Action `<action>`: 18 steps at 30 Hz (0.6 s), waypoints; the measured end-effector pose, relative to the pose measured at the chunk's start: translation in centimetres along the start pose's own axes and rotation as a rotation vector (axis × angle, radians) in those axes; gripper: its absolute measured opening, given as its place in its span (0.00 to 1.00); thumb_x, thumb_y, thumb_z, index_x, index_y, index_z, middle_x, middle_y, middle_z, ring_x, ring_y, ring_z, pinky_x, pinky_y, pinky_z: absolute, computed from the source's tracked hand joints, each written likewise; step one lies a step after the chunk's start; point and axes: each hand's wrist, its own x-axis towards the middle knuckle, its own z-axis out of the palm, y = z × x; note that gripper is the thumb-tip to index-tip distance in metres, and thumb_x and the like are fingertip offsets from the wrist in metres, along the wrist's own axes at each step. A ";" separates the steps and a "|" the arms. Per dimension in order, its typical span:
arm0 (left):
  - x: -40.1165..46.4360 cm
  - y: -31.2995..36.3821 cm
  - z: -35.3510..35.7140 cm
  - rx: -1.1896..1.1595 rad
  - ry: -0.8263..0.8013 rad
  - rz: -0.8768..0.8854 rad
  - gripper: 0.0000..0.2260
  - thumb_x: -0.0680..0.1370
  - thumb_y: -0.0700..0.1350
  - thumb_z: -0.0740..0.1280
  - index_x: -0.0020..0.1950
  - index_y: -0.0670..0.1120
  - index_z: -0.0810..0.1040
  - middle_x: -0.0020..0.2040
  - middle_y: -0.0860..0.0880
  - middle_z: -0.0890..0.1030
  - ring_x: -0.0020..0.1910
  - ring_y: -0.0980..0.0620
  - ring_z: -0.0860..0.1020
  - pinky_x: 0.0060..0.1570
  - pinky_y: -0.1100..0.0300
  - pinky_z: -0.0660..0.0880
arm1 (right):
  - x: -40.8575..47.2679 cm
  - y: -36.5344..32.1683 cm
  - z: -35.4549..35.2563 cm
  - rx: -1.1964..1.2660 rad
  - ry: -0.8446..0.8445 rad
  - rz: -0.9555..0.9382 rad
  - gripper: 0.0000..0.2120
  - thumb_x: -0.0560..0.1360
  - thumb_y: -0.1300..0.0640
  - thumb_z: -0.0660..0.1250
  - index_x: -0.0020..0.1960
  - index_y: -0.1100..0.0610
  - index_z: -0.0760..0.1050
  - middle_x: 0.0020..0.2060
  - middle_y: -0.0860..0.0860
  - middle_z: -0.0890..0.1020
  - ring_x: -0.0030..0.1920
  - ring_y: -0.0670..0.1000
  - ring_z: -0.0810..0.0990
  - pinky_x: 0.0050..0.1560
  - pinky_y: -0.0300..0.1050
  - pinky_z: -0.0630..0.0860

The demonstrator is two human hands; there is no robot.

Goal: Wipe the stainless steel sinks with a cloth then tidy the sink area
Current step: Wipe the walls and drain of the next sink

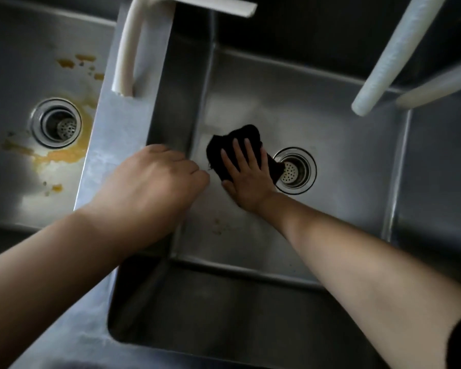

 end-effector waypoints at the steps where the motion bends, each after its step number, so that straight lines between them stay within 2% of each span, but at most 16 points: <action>1: 0.0 0.0 0.0 -0.004 0.005 0.001 0.03 0.67 0.37 0.70 0.38 0.44 0.79 0.32 0.45 0.78 0.31 0.42 0.77 0.35 0.52 0.74 | 0.9 -0.3 -0.2 -0.007 -0.010 -0.015 0.33 0.78 0.41 0.51 0.77 0.50 0.42 0.76 0.57 0.44 0.75 0.61 0.39 0.69 0.64 0.35; 4: 0.0 0.1 0.0 -0.006 0.010 0.002 0.03 0.69 0.38 0.67 0.38 0.45 0.79 0.33 0.46 0.79 0.32 0.42 0.77 0.36 0.53 0.74 | 1.3 -1.6 -0.2 -0.021 -0.034 -0.090 0.32 0.79 0.41 0.49 0.77 0.49 0.40 0.76 0.56 0.41 0.75 0.60 0.36 0.68 0.63 0.31; 10: 0.2 0.4 -0.2 0.077 -0.080 -0.016 0.04 0.64 0.38 0.71 0.34 0.46 0.78 0.30 0.47 0.77 0.30 0.42 0.76 0.35 0.56 0.71 | -4.8 -5.9 2.1 0.001 -0.119 -0.441 0.29 0.79 0.43 0.52 0.77 0.46 0.43 0.77 0.54 0.42 0.73 0.59 0.32 0.63 0.61 0.22; 12: 0.3 0.5 -0.3 0.087 -0.102 -0.022 0.06 0.63 0.37 0.72 0.32 0.46 0.76 0.28 0.46 0.76 0.29 0.42 0.76 0.34 0.56 0.71 | -6.5 -6.4 2.8 0.003 -0.126 -0.492 0.29 0.79 0.44 0.54 0.76 0.45 0.47 0.77 0.53 0.44 0.73 0.58 0.32 0.65 0.61 0.24; 15: 0.4 0.8 -0.7 0.109 -0.134 -0.018 0.08 0.61 0.36 0.72 0.31 0.45 0.75 0.27 0.45 0.75 0.28 0.42 0.76 0.32 0.57 0.71 | -8.0 -5.4 3.0 0.001 -0.110 -0.525 0.28 0.78 0.45 0.57 0.76 0.44 0.52 0.77 0.52 0.50 0.75 0.58 0.43 0.68 0.62 0.32; 18: 0.4 1.0 -0.7 0.147 -0.134 -0.025 0.08 0.60 0.34 0.71 0.31 0.44 0.75 0.26 0.44 0.75 0.27 0.42 0.76 0.33 0.55 0.72 | -9.7 -2.6 2.7 0.034 -0.107 -0.405 0.28 0.78 0.45 0.58 0.75 0.44 0.55 0.76 0.51 0.54 0.75 0.57 0.47 0.70 0.63 0.37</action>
